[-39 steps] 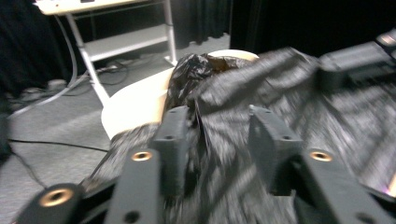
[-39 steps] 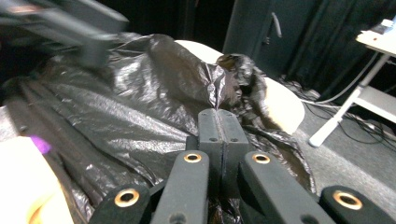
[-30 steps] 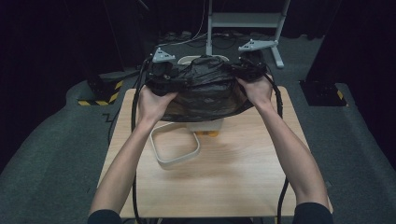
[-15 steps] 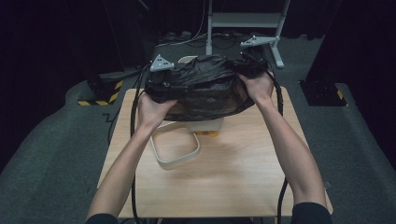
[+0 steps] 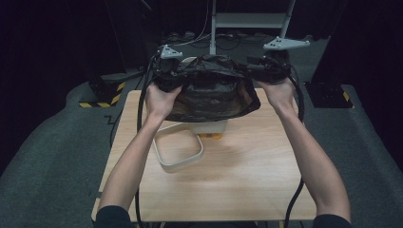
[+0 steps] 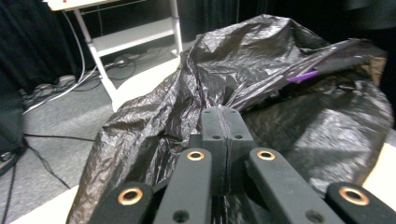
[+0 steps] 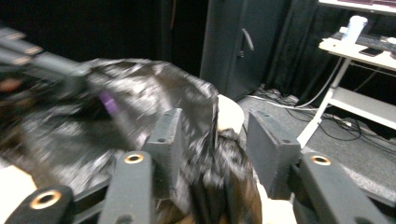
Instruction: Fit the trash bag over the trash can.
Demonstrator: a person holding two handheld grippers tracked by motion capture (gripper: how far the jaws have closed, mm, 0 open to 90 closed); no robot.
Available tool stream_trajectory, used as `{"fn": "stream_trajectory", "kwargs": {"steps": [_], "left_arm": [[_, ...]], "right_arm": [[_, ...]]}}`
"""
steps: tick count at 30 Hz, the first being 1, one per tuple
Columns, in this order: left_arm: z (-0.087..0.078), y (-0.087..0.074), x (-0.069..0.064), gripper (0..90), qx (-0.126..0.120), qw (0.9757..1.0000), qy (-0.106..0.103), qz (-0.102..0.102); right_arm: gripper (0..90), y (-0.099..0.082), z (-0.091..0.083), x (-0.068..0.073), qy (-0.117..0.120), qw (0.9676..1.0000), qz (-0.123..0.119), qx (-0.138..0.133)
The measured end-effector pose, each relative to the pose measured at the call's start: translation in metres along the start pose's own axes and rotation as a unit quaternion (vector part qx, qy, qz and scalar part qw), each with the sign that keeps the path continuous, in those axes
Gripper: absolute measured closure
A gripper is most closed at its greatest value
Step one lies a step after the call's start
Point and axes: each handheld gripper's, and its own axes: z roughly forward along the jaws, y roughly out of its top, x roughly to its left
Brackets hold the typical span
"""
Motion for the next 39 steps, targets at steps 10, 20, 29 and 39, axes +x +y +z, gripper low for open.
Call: {"fn": "stream_trajectory", "kwargs": {"steps": [10, 20, 29, 39], "left_arm": [[0.004, 0.002, 0.007, 89.4, 0.008, 0.9999, 0.01, -0.007], [-0.004, 0.0, 0.009, 83.2, -0.012, 0.9999, 0.001, -0.011], [-0.031, -0.016, 0.0, 47.8, -0.027, 0.9995, 0.008, 0.015], [-0.026, -0.034, 0.001, 60.6, -0.02, 0.9985, 0.041, 0.03]], "right_arm": [[50.7, -0.02, -0.003, 0.016, 0.023, 0.9982, -0.033, 0.045], [84.3, -0.023, 0.007, 0.021, 0.001, 0.997, -0.054, 0.056], [89.6, -0.013, 0.014, 0.01, -0.003, 0.9985, -0.029, 0.047], [89.1, -0.007, 0.03, -0.003, -0.008, 0.9989, 0.003, 0.047]]}}
